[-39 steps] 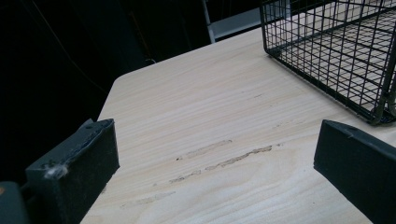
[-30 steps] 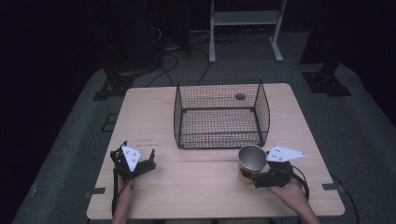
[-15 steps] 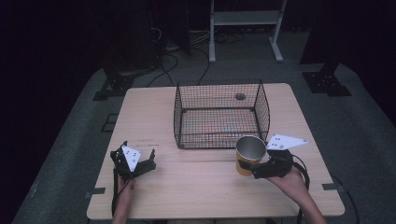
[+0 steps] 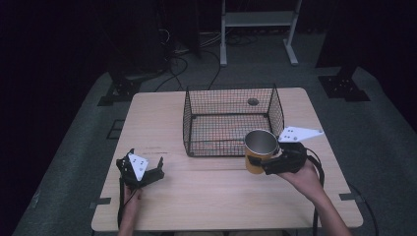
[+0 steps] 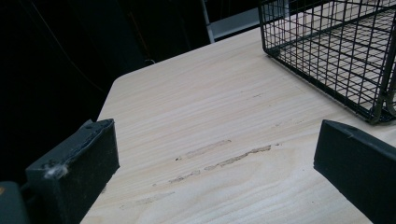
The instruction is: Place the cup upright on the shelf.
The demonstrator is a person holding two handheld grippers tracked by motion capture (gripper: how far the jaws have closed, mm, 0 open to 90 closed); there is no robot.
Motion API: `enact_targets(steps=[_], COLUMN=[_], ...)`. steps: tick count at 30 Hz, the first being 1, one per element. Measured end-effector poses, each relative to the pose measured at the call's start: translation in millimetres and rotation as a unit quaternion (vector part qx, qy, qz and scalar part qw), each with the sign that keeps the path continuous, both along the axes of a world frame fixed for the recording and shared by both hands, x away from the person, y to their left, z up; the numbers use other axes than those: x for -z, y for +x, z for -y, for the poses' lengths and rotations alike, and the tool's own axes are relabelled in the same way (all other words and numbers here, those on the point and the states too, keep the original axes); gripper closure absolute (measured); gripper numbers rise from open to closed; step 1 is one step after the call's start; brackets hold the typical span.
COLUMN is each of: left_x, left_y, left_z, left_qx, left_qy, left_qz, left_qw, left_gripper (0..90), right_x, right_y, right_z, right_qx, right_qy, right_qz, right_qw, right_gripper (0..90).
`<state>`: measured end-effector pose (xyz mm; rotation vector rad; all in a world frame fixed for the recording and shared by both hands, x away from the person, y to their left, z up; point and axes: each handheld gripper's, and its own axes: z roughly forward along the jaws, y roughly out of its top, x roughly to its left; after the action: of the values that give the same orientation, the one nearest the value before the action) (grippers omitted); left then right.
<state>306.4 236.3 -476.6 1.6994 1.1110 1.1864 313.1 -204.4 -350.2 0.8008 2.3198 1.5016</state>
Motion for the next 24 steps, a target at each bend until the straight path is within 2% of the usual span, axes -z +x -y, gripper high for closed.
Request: enact_targets(steps=[13, 19, 24], left_x=[0.2, -0.2, -0.1], left_y=[-0.1, 0.0, -0.2], left_z=[0.5, -0.4, 0.0], left_qx=[0.001, -0.001, 0.001], left_qy=[-0.001, -0.002, 0.000], left_qz=[0.001, 0.001, 0.000], left_qw=[1.0000, 1.0000, 1.0000], left_gripper=[0.0, 0.0, 0.0], right_x=[-26.6, -42.8, -49.1], right_y=[13.1, 29.7, 40.9], right_z=[-5.5, -8.4, -9.1], right_qx=[-0.007, -0.004, 0.000], right_qy=[-0.003, -0.010, -0.019], right_qz=[0.004, 0.009, 0.007], right_qw=[1.0000, 0.9999, 0.9998], right_gripper=[14.2, 14.2, 14.1])
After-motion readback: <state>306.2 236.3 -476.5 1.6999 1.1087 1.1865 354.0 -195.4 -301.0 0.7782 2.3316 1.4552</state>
